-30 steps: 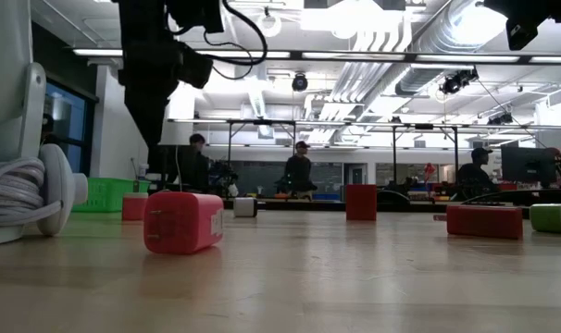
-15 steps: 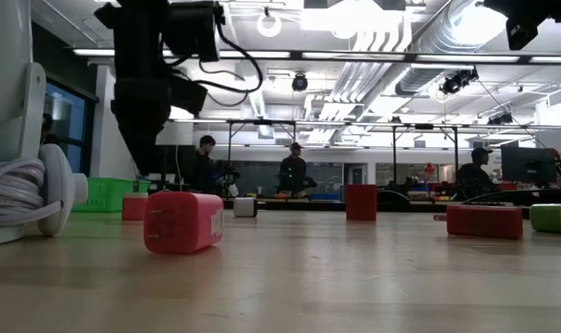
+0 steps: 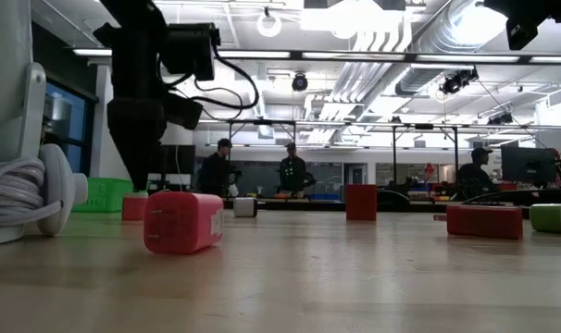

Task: Pick & Place Office items
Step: Put the pink white charger adapter into the green bin

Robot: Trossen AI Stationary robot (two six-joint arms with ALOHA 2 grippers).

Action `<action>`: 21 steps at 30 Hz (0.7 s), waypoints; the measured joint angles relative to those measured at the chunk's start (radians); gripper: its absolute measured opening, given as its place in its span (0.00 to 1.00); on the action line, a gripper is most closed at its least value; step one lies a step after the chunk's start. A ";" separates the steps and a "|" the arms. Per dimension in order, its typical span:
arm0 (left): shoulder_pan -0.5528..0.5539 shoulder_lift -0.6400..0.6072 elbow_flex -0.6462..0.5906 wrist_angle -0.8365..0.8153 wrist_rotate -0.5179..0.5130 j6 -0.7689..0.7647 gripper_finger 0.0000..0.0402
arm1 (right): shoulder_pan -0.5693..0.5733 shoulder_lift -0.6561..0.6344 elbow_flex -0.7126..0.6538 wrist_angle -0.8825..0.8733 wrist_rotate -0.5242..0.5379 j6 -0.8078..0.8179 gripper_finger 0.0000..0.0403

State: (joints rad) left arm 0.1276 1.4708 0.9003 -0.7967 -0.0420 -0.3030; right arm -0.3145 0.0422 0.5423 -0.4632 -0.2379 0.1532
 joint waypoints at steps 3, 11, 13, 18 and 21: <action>0.009 0.000 -0.020 0.031 0.010 0.001 0.53 | 0.000 0.000 0.000 0.000 0.000 0.000 0.22; 0.015 0.000 -0.063 0.076 0.040 -0.001 0.53 | 0.000 0.000 0.000 0.000 0.000 0.000 0.22; 0.015 0.000 -0.064 0.077 0.040 -0.001 0.53 | 0.000 0.000 0.000 0.000 0.000 0.000 0.22; 0.015 0.000 -0.064 0.077 0.040 0.000 0.53 | 0.000 0.000 0.000 0.000 0.000 0.000 0.22; 0.015 0.000 -0.065 0.076 0.040 0.000 0.53 | 0.000 0.000 0.000 0.000 0.000 0.000 0.22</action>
State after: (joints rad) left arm 0.1421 1.4708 0.8356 -0.7204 -0.0017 -0.3031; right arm -0.3141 0.0422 0.5423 -0.4633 -0.2379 0.1532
